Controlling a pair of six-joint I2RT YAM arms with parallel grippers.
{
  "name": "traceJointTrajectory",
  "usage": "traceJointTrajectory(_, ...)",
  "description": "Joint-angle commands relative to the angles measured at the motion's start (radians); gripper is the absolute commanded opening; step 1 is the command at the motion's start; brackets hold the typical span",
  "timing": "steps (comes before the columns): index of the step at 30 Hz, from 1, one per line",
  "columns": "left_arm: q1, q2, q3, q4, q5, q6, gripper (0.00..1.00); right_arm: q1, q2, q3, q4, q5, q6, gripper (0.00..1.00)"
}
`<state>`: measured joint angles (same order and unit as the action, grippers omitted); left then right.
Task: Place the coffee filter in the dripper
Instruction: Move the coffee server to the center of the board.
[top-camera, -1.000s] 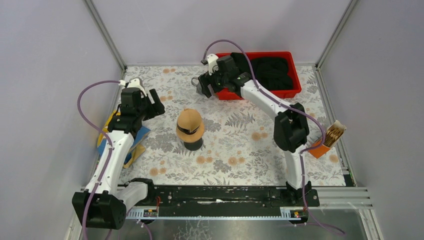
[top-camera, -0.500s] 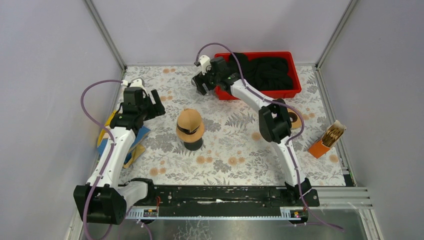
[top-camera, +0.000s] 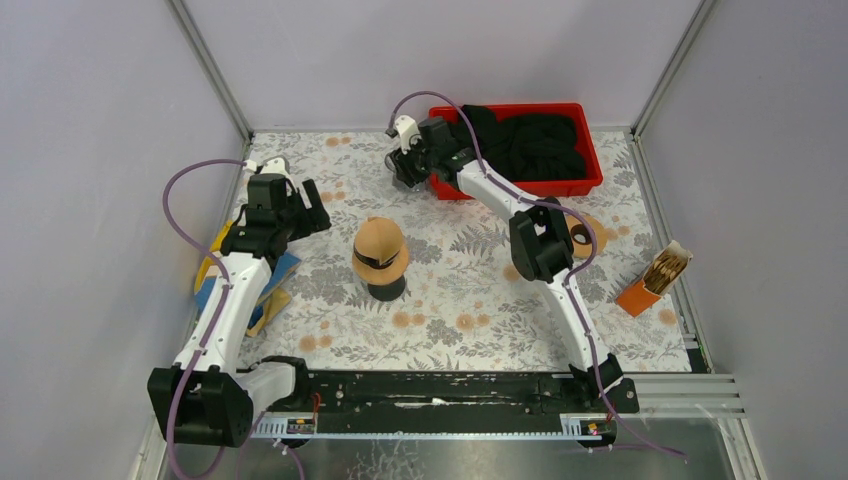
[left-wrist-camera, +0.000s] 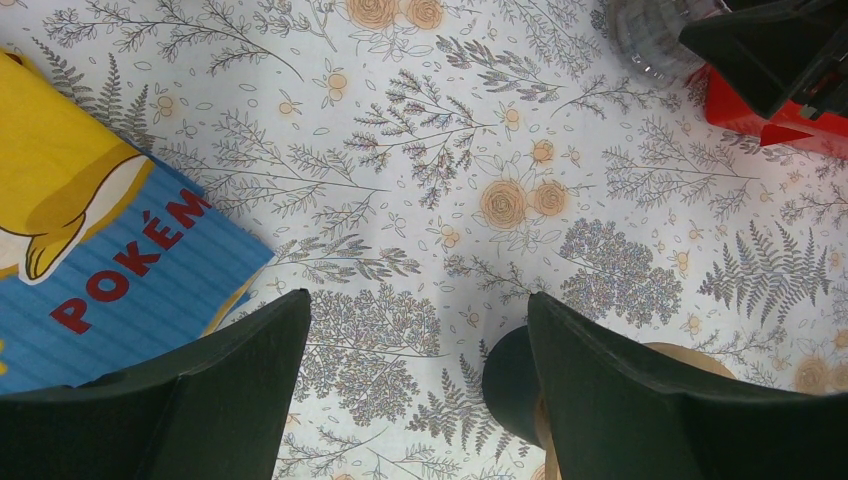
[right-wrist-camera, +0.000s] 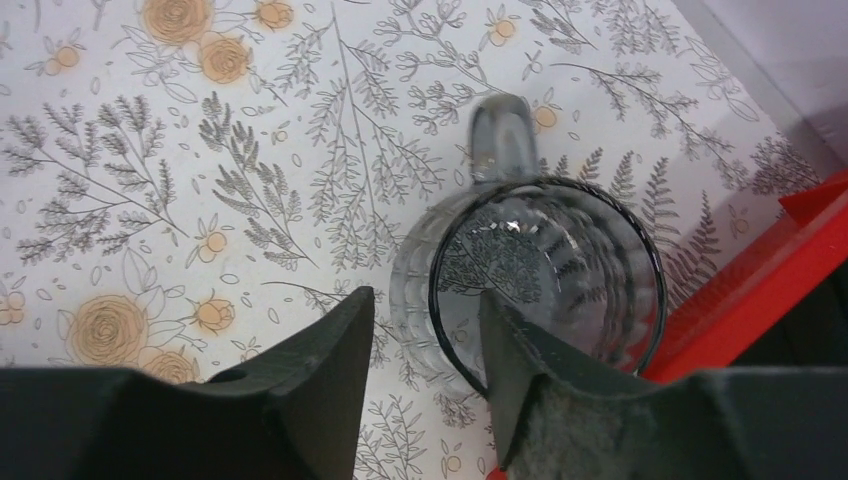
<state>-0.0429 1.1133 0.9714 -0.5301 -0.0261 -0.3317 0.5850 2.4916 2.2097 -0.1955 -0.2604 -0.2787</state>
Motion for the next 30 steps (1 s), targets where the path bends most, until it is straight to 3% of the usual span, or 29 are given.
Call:
traceJointTrajectory(1, 0.008, -0.005, 0.003, 0.058, 0.000, 0.019, 0.87, -0.004, -0.019, 0.028, -0.008, -0.078, 0.000, 0.44)
traceJointTrajectory(10, 0.008, -0.013, 0.001, 0.061, 0.008, 0.020, 0.87, -0.002, -0.050, 0.009, -0.055, -0.150, -0.002, 0.23)
traceJointTrajectory(17, 0.009, -0.021, -0.003, 0.062, 0.013, 0.020, 0.87, 0.015, -0.186, -0.132, -0.043, -0.144, 0.000, 0.00)
traceJointTrajectory(30, 0.009, -0.039, -0.005, 0.067, 0.025, 0.016, 0.87, 0.094, -0.600, -0.607, 0.081, -0.012, 0.035, 0.00)
